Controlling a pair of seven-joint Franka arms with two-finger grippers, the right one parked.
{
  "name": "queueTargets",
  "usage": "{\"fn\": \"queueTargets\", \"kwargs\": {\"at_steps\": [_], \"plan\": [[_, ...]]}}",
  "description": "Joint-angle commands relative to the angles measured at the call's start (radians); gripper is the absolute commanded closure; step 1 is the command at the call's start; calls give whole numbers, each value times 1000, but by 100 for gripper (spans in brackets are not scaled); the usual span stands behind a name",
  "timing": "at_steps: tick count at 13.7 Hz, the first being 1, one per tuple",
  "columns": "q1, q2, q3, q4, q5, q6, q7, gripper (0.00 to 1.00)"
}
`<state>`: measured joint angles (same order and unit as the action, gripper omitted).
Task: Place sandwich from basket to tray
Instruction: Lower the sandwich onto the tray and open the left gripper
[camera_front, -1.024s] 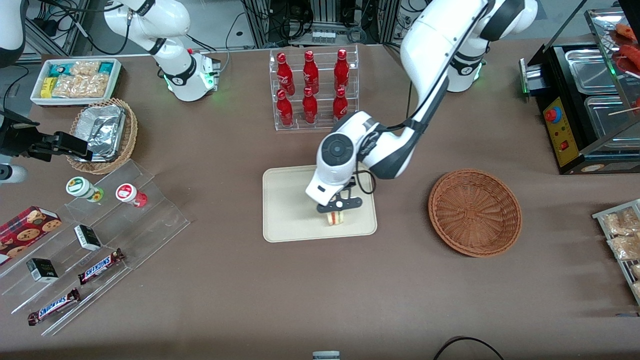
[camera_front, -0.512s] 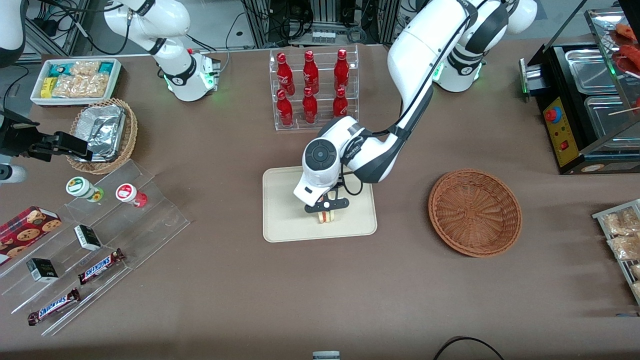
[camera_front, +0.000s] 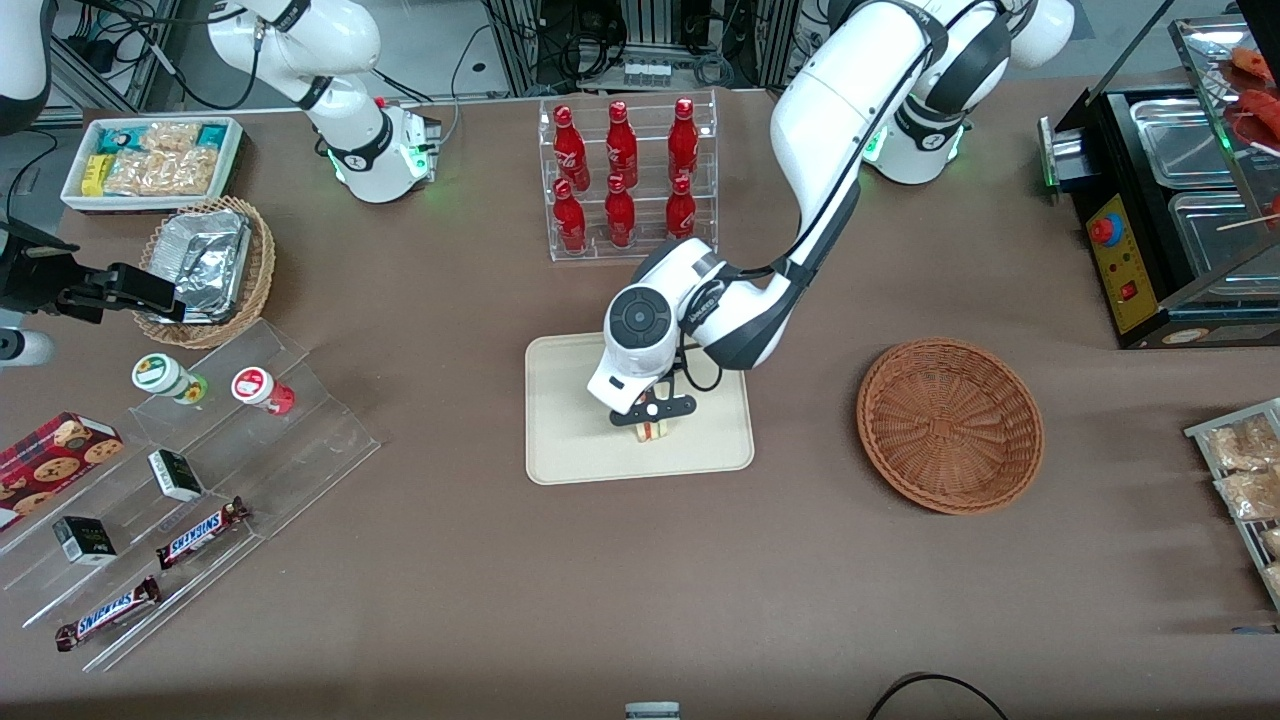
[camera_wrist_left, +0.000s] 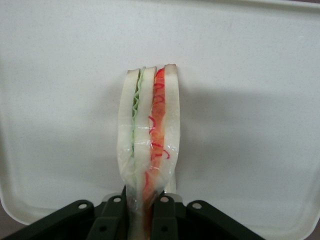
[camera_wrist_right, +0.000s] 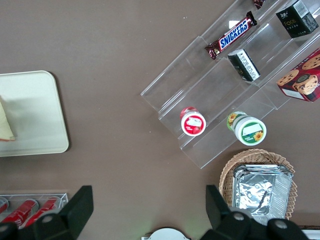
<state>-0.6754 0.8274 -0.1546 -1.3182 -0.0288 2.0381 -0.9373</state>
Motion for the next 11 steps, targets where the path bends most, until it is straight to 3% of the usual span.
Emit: {"fn": "queueTargets", "kwargs": {"at_steps": [1, 8, 11], "plan": [[-10, 3, 6, 48, -14, -24, -21, 0], [10, -82, 20, 182, 3, -232, 5, 0], [8, -164, 110, 148, 18, -304, 145, 0]]}}
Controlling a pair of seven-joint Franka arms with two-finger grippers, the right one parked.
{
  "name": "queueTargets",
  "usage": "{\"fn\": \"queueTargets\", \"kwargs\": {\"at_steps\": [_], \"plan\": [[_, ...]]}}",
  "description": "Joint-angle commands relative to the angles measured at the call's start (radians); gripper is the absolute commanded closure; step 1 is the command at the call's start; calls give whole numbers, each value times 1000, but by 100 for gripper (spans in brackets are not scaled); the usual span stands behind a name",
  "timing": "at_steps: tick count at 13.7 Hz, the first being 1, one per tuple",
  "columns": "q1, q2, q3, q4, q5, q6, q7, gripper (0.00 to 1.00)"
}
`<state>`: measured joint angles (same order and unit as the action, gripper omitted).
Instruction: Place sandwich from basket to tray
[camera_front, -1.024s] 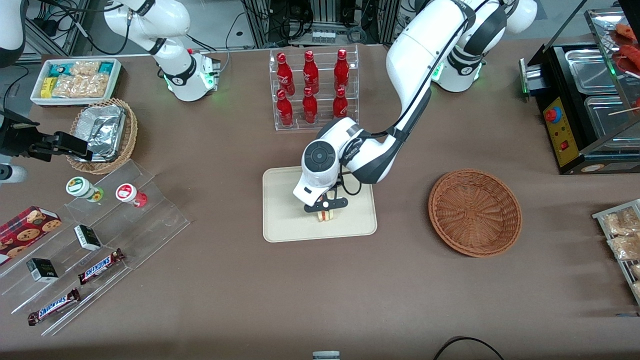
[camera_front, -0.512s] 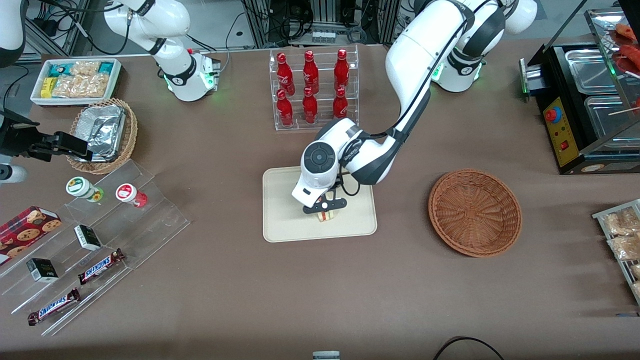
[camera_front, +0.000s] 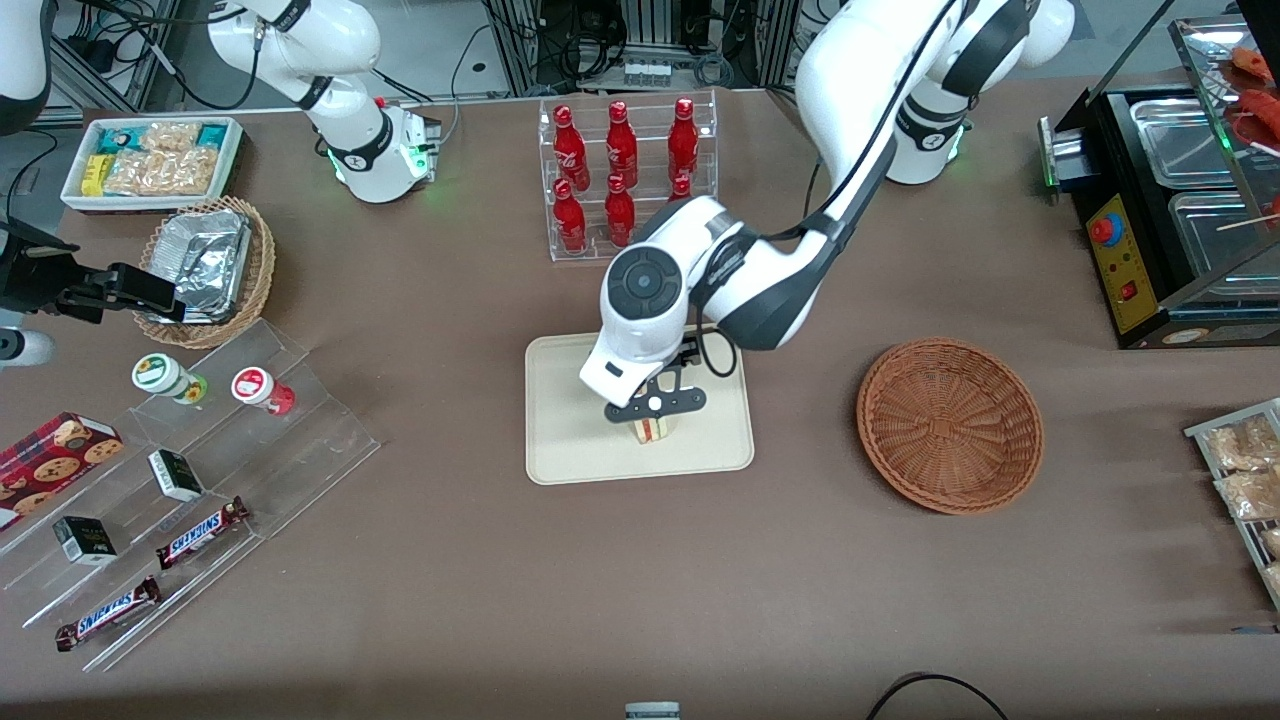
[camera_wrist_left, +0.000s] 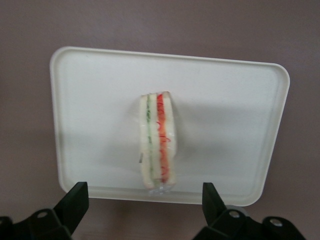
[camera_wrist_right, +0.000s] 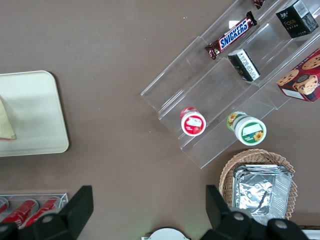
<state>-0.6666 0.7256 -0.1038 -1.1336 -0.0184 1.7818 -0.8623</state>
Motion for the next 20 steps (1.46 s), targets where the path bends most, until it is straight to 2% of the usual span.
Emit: {"fn": "queueTargets", "kwargs": {"at_steps": [1, 3, 6, 9, 14, 17, 18, 19, 20], "plan": [[1, -83, 81, -38, 0, -67, 87, 0], [2, -138, 134, -108, -11, -49, 149, 0], [1, -253, 257, -257, -89, -6, 351, 0], [1, -296, 326, -267, -110, -38, 457, 0], [-1, -348, 363, -270, -107, -99, 468, 0], [7, -443, 380, -327, -101, -116, 532, 0], [98, -455, 349, -331, -101, -140, 536, 0], [160, -481, 270, -336, -95, -151, 539, 0], [201, -495, 254, -342, -92, -154, 542, 0]]}}
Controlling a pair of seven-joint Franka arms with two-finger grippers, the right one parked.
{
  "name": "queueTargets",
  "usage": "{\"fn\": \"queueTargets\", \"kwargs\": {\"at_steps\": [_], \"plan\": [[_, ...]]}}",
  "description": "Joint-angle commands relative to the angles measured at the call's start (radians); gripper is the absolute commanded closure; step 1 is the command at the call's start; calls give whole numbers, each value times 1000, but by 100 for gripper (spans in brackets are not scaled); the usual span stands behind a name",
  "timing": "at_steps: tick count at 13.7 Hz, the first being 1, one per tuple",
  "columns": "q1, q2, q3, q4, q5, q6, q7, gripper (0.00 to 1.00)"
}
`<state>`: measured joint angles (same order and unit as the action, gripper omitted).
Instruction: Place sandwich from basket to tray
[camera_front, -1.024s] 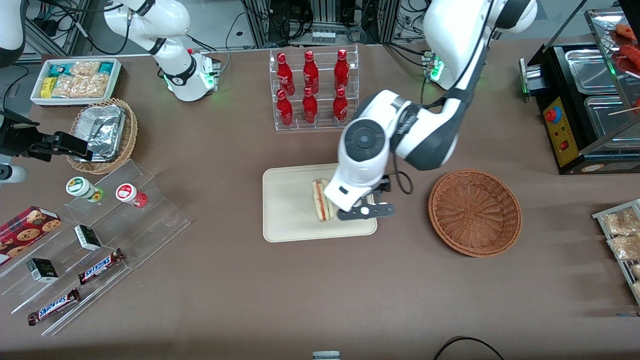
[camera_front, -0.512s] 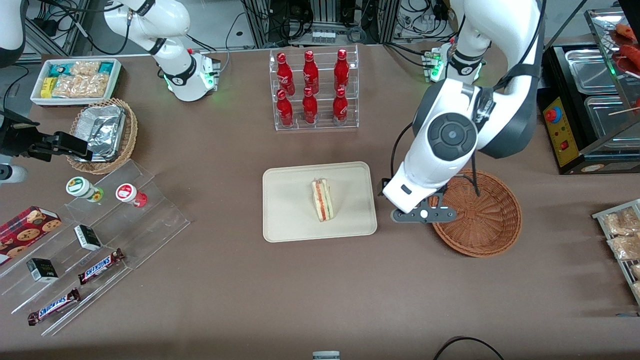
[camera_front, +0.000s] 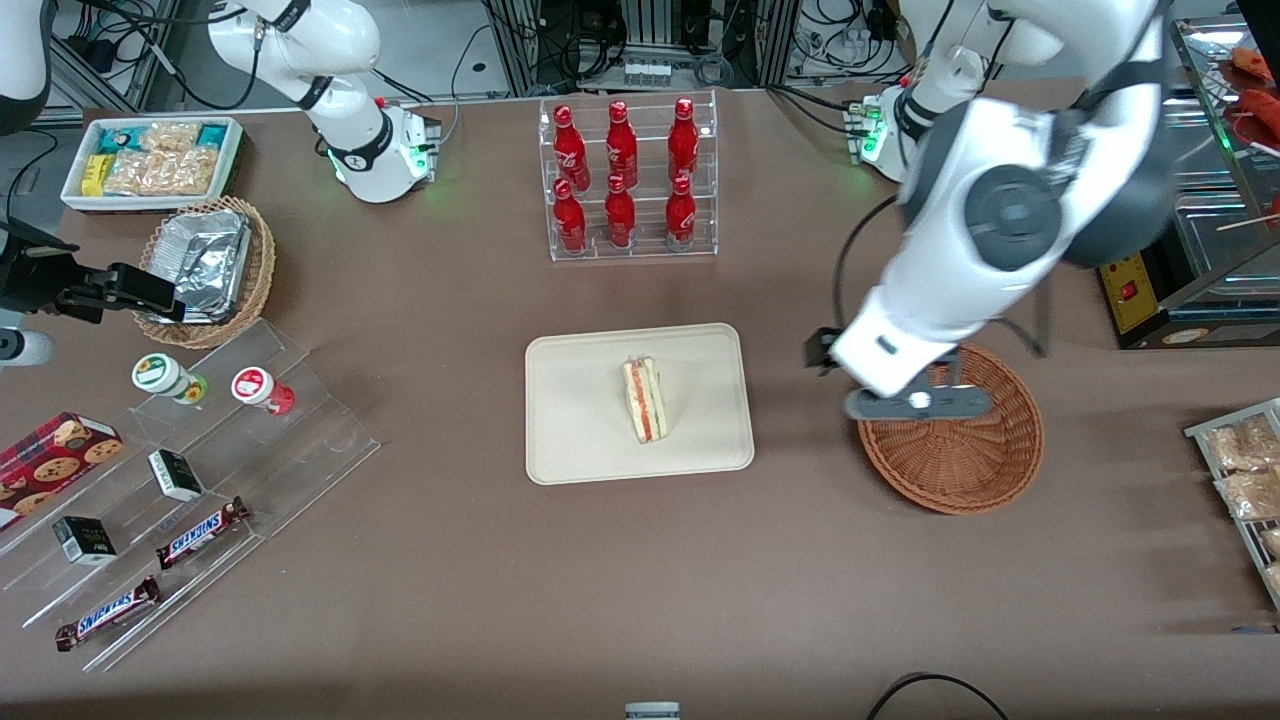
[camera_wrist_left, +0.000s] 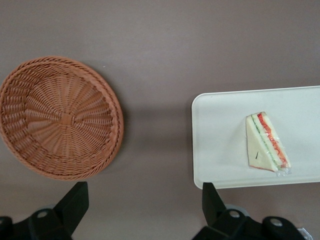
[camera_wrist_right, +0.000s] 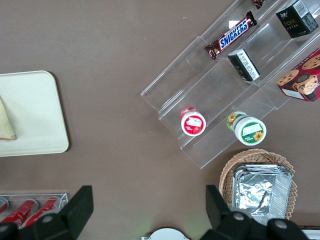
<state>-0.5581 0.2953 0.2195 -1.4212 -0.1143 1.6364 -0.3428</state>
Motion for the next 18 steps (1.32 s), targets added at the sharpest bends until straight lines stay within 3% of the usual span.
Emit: {"fn": "queueTargets", "kwargs": {"at_steps": [1, 9, 12, 18], "plan": [[139, -85, -110, -62, 4, -13, 42, 0], [564, -249, -384, -140, 59, -154, 260, 0], [618, -356, -382, -229, 61, -173, 347, 0], [621, -409, -336, -186, 85, -296, 357, 0]]}}
